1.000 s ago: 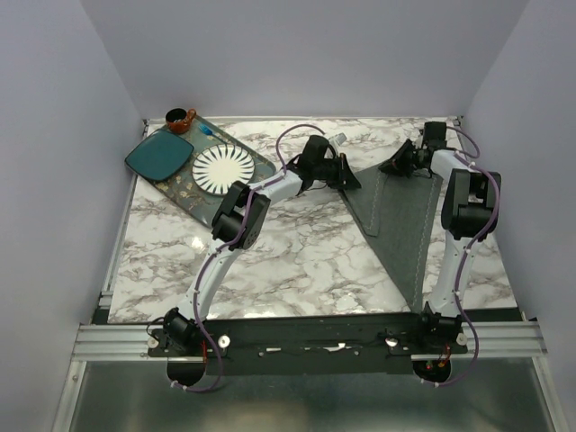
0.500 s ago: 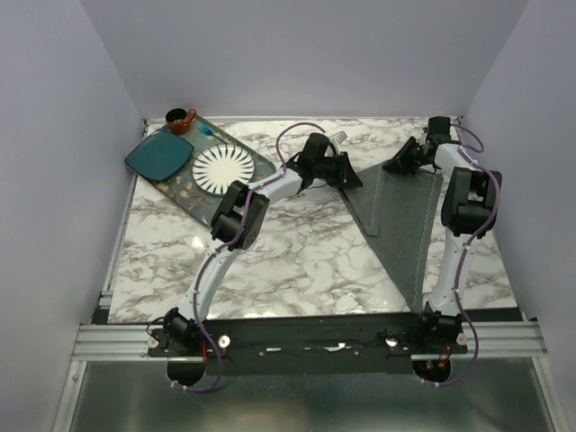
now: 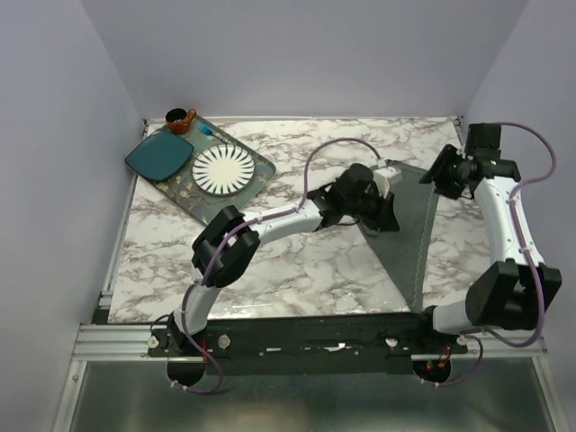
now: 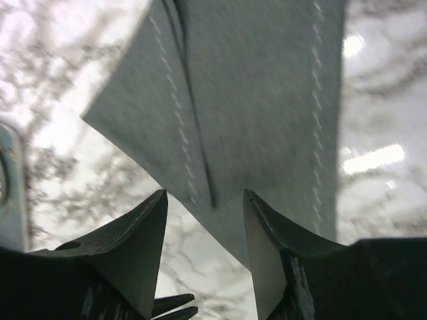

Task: Fold the napkin, place the utensils inside, and roll it up
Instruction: Fold the napkin

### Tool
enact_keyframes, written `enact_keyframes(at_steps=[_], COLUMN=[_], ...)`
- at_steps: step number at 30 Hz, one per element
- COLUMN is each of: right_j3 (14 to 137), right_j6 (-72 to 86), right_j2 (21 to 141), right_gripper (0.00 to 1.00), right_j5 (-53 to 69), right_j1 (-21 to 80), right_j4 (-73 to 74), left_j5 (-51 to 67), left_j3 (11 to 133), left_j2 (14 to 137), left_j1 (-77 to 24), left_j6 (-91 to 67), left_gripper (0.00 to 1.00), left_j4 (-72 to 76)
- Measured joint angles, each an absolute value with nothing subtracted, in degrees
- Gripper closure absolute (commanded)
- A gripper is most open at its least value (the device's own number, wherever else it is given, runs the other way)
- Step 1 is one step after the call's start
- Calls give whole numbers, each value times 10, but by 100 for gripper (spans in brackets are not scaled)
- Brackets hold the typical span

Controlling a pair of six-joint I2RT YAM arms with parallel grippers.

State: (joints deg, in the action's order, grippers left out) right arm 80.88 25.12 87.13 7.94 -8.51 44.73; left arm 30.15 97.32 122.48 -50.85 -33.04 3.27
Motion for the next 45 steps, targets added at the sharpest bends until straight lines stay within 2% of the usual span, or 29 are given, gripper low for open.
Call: enact_keyframes(at_steps=[6,11,14,25,39,45], right_j3=[690,670,670,670,670,670], right_j6=[249,250,250,238,224,216], right_j2=[731,660,637,617,617,620], right_gripper=[36,36,34,33,33,32], right_j5=[47,52,55,57,88,103], right_j1=[-96,-99,-99,-113,-140,-164], right_j4=[503,522,529,546,547,547], left_j5=[264,221,194,62,33,34], left_j3=[866,825,810,787,839,849], left_j2=[1176,1175,1175,1180,1248,1260], left_j1=[-627,-690,-708,-790,-795,-795], left_j6=[-144,-3,57,185,215,214], left_gripper=[70,50,47,46,51,50], left_j4=[9,-29,-25,33,93,106])
